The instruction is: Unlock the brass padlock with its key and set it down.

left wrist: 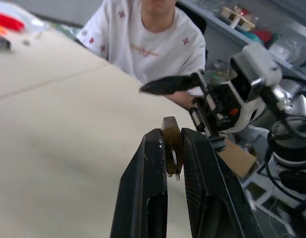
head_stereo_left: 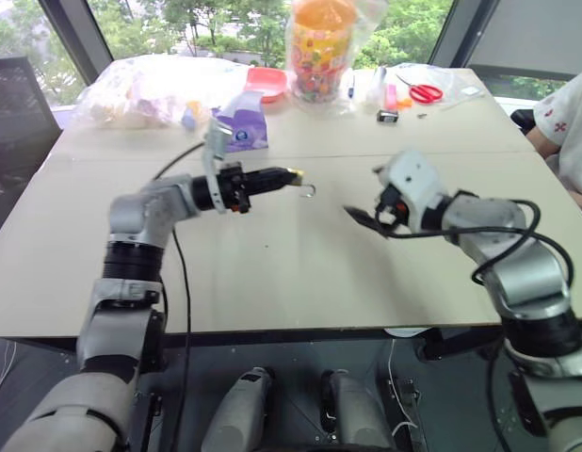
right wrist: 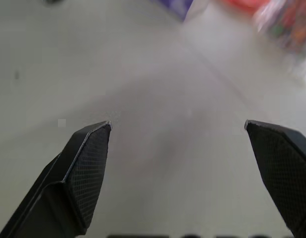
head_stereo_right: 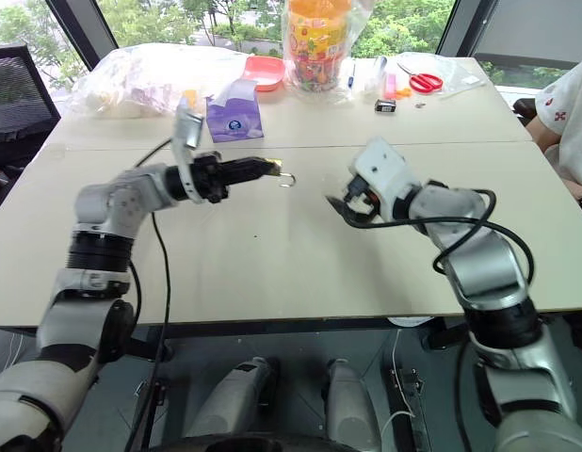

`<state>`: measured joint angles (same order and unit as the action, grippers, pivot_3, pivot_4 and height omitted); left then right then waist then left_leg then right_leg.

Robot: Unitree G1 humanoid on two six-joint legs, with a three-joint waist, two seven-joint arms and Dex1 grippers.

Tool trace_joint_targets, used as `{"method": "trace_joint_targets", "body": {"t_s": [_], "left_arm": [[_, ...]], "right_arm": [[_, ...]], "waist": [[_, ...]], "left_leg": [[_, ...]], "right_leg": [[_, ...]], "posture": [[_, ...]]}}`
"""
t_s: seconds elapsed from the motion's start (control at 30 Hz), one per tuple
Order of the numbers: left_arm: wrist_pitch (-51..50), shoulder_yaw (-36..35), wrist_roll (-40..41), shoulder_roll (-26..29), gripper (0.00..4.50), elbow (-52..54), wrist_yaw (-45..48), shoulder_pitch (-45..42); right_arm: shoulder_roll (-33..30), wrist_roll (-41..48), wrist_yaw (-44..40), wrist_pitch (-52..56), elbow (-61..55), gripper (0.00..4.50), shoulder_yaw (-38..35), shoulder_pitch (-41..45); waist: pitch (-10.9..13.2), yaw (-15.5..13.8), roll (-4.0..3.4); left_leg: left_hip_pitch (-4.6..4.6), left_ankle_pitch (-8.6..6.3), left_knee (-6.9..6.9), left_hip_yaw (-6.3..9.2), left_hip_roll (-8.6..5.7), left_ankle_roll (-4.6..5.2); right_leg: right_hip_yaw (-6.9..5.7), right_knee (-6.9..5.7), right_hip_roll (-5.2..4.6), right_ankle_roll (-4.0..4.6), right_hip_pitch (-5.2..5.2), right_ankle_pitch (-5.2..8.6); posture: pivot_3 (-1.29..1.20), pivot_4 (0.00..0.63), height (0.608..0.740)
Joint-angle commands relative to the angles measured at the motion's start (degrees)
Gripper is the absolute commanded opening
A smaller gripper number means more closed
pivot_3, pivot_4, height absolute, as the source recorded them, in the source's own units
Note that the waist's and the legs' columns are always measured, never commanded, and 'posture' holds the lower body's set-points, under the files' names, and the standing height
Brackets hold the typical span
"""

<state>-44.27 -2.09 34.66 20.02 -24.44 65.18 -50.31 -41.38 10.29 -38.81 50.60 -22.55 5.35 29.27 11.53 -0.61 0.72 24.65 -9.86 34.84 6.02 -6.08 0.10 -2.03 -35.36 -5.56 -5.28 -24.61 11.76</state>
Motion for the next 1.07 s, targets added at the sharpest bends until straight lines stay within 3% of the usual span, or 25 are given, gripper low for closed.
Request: {"method": "trace_joint_targets", "body": {"t_s": [0.03,0.13,0.33,0.63,0.67,0.77,0.87,1.07], "left_arm": [[1.1,2.8,-2.8,-4.7,0.00,-6.6,-1.4,-2.0],[3.0,3.0,-5.0,-8.7,0.00,-16.2,-2.3,-5.1],[9.9,1.4,-9.5,-14.4,0.00,-34.4,-3.9,-11.3],[16.4,1.6,-16.1,-15.0,4.26,-41.7,-4.1,-14.7],[18.8,2.7,-18.2,-13.8,4.49,-41.1,-5.2,-14.5],[23.5,4.5,-22.5,-9.2,4.49,-37.2,-6.1,-13.4],[22.3,3.0,-21.8,-4.8,4.49,-30.2,-4.3,-11.1],[11.7,-3.1,-16.0,3.2,4.49,-3.2,-9.0,0.3]], "right_arm": [[1.3,9.9,-1.6,16.9,-8.0,4.46,-7.9,0.1],[1.7,13.6,-1.0,24.1,-11.3,4.46,-10.0,0.4],[1.8,15.0,2.7,28.6,-14.8,4.46,-8.9,-0.3],[2.2,15.5,6.9,29.6,-15.5,4.50,-8.7,-0.5],[1.8,15.4,7.0,29.2,-15.4,4.50,-8.4,-0.8],[1.0,15.1,7.4,28.2,-15.1,4.50,-8.1,-1.7],[0.7,14.7,7.9,26.7,-14.7,4.50,-8.0,-2.8],[2.0,12.5,10.3,18.7,-12.8,4.50,-8.3,-4.5]], "waist": [[0.0,0.1,-0.01],[0.0,-0.1,0.00],[0.0,-0.1,0.00],[0.0,-0.1,0.00],[0.0,-0.1,0.00],[0.0,0.1,0.00],[0.0,0.3,0.00],[0.0,0.2,-0.01]], "left_leg": [[0.01,-0.04,0.03,0.00,0.00,0.06],[0.10,-0.06,0.12,0.02,0.02,0.10],[0.32,-0.11,0.31,0.03,-0.01,0.15],[0.69,-0.14,0.40,0.03,-0.04,0.24],[0.69,-0.14,0.41,0.03,-0.04,0.24],[0.67,-0.15,0.44,0.03,-0.04,0.24],[0.67,-0.15,0.43,0.02,0.00,0.24],[0.70,-0.15,0.41,0.02,-0.03,0.24]], "right_leg": [[0.00,0.00,0.00,0.03,0.00,-0.05],[-0.07,0.00,0.00,0.03,-0.02,-0.06],[-0.29,0.18,-0.06,-0.21,-0.02,-0.02],[-0.32,0.16,-0.06,-0.22,-0.37,-0.26],[-0.32,0.16,-0.06,-0.22,-0.36,-0.26],[-0.32,0.16,-0.05,-0.23,-0.34,-0.29],[-0.30,0.14,-0.03,-0.22,-0.37,-0.31],[-0.20,0.19,-0.06,-0.22,-0.39,-0.31]], "posture": [[0.00,0.150,0.740],[0.00,0.150,0.740],[0.00,0.150,0.740],[0.00,0.150,0.740],[0.00,0.150,0.740],[0.00,0.150,0.740],[0.00,0.150,0.740],[0.00,0.150,0.740]]}}
